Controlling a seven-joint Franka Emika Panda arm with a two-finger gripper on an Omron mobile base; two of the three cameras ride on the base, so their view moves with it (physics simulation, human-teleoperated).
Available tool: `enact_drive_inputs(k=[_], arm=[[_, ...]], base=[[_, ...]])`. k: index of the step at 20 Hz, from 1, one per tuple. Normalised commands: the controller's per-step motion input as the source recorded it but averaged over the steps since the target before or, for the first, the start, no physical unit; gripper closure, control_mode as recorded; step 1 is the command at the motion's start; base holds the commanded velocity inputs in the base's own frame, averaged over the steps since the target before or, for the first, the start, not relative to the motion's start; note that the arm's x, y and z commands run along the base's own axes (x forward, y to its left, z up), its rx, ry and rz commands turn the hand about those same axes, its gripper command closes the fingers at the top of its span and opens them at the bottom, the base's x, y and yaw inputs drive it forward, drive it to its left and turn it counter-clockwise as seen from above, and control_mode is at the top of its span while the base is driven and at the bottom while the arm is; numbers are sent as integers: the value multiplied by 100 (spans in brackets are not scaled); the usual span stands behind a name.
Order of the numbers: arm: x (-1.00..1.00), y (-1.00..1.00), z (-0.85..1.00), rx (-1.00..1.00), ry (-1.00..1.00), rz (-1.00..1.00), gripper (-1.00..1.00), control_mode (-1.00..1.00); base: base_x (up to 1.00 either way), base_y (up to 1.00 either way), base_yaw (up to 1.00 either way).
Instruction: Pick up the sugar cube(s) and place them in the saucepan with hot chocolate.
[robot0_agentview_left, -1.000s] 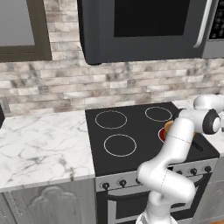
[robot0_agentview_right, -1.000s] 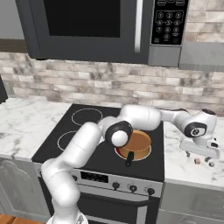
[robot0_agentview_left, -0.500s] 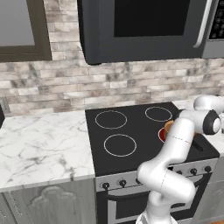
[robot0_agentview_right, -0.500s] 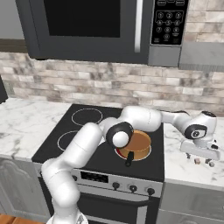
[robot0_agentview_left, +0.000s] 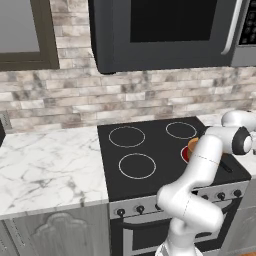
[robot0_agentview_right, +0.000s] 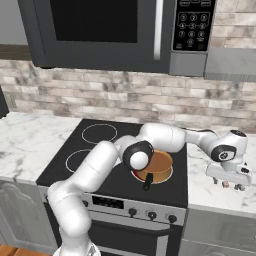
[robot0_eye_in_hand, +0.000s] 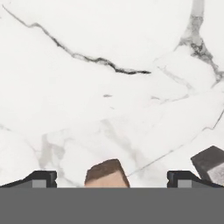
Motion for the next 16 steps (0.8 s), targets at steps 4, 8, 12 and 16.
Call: enact_drive_inputs(k=[4, 8, 12, 16], arm=[[0, 0, -10, 0, 1, 0, -100, -100], [0, 0, -17, 0, 1, 0, -100, -100], [0, 0, -19, 1, 1, 0, 100, -100], [0, 0, -17, 2, 2, 0, 100, -100]], base=[[0, 0, 0], [0, 0, 0], [0, 0, 0], [0, 0, 0]])
